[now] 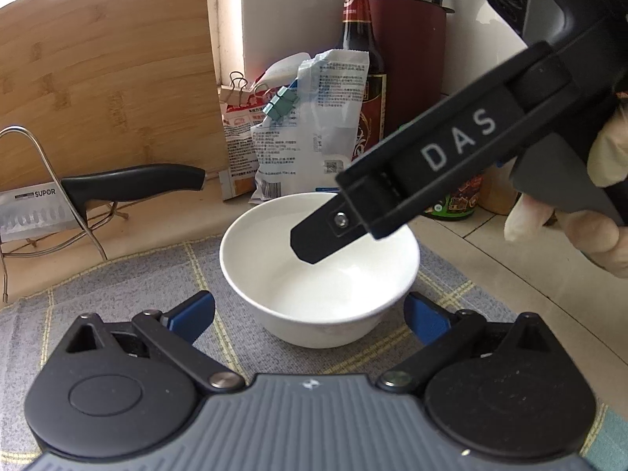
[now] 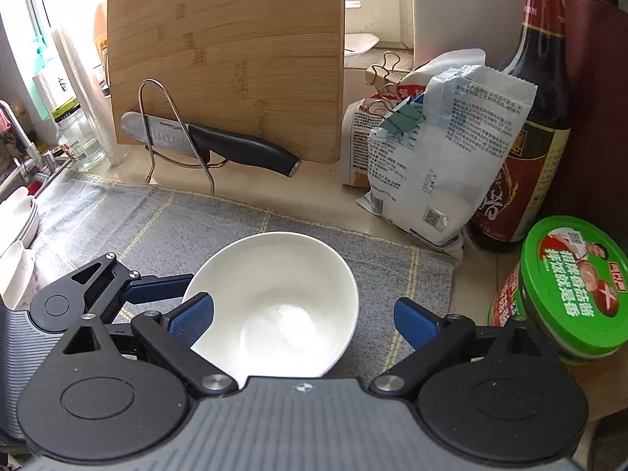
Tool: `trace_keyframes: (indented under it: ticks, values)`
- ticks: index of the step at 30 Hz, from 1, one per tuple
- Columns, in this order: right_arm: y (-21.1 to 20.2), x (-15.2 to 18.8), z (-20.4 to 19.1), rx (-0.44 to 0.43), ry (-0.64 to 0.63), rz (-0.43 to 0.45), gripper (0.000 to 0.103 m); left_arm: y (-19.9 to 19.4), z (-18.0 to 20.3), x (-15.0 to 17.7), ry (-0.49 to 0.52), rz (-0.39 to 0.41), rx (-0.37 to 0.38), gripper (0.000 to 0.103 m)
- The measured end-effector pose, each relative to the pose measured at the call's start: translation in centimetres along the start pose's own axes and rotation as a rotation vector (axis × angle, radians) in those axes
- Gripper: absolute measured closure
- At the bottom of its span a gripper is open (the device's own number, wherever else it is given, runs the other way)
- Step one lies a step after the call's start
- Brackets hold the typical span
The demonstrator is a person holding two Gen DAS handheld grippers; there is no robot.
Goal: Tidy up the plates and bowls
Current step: 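Close both grippers on opposite rims of the remaining bowl, then lift the plain white bowl with both grippers and carry it over the nested bowls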
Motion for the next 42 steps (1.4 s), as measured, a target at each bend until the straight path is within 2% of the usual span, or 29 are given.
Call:
trace_keyframes:
  ticks: [3,6,14,31,42]
  values:
    - [0.8,-0.2,0.5,-0.043,0.025,-0.03,0.015,0.1,-0.1,-0.1,-0.007,0.001,0.017,0.005]
    - [1.3,-0.4,0.7,-0.071,0.038,-0.043,0.016,0.2,-0.1,-0.3,-0.005,-0.001,0.032,0.009]
    - [1.7,-0.6,0.2,-0.075,0.005,-0.052,0.025,0.3,0.1,-0.4,0.003,-0.002,0.041,0.012]
    - [1.6,-0.8,-0.2,-0.067,-0.035,-0.055,0.025,0.1,0.2,-0.4,0.017,-0.033,0.032,0.012]
    - [-0.8,-0.8,-2.5,-0.094,-0.061,-0.029,0.025,-2.7,-0.1,-0.4,0.018,-0.069,0.01,0.012]
Point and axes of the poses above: each gripper's, at about its wrist camera, not at the fingertips, and y roughly the way its jaws point, z to its right, x to its underside, the point moved 7 cm from there along y, roughly the way its jaws point, and after that the axes turned 7 degrees about -y, right-handed, at the moved point
